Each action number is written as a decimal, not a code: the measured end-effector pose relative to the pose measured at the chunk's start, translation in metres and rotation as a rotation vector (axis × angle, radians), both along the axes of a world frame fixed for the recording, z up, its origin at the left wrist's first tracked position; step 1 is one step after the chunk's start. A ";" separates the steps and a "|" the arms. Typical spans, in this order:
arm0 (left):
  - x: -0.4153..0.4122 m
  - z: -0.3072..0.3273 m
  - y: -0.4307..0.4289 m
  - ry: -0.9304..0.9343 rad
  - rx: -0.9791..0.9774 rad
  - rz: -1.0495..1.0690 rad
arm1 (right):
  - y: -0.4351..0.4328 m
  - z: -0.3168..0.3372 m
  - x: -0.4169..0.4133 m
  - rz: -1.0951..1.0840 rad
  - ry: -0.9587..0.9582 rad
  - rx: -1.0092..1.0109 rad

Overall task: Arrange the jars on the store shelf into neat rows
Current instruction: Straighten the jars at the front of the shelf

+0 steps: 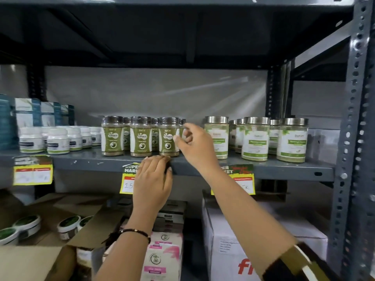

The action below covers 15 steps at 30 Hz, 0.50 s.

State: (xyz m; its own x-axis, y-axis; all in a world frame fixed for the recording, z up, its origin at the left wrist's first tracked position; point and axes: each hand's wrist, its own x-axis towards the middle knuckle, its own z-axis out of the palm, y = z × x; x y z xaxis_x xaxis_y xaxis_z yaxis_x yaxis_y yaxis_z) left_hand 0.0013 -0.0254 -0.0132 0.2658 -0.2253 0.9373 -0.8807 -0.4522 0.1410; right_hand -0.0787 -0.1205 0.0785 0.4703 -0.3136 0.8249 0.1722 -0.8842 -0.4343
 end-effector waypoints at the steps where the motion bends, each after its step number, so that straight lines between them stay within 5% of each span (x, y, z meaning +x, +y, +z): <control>1: 0.001 0.000 0.001 -0.001 0.008 -0.002 | 0.003 0.003 0.011 0.000 0.068 0.064; 5: 0.002 0.000 0.004 -0.014 0.019 -0.036 | 0.000 0.010 0.042 0.006 0.175 0.296; 15: 0.006 -0.004 0.002 -0.022 -0.003 -0.066 | -0.012 0.004 0.053 0.056 0.162 0.420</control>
State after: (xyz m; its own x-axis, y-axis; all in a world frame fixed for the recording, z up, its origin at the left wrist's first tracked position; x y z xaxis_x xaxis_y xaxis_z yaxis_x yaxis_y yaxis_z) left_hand 0.0076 -0.0237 -0.0171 0.2299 -0.2394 0.9433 -0.9115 -0.3925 0.1225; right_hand -0.0259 -0.1328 0.0825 0.6089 -0.5756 0.5458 0.1151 -0.6167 -0.7787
